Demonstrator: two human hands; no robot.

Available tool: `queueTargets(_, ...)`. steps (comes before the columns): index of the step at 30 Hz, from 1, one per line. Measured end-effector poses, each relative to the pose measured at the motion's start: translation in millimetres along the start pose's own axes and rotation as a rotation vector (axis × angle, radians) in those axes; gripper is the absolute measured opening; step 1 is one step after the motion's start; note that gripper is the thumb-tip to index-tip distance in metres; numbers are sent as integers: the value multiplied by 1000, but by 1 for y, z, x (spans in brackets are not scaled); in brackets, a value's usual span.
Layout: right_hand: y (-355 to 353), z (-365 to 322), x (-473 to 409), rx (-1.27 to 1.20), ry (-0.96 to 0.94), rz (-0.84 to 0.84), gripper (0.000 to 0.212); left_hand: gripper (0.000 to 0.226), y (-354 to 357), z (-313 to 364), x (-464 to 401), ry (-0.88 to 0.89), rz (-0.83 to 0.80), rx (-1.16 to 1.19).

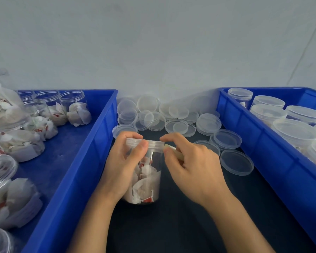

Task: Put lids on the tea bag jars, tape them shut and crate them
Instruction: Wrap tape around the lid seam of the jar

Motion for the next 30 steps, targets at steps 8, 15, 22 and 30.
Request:
queueTargets(8, 10, 7, 1, -72, 15, -41, 5, 60, -5, 10, 2, 81, 142, -310)
queueTargets(15, 18, 10, 2, -213, 78, -84, 9, 61, -6, 17, 7, 102, 237, -380)
queueTargets(22, 13, 14, 0, -236, 84, -106, 12, 53, -1, 23, 10, 148, 273, -409)
queueTargets(30, -1, 11, 2, -46, 51, 10, 10, 55, 0, 23, 11, 126, 292, -431)
Point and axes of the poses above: each hand's wrist, its own x-axis away from the middle knuckle, its own y-axis out of the palm, z = x × y, the point moved 7 cm from there along -x, towards the middle knuckle, and after that the axes turned 7 degrees about -y, right-handed, at the moved point
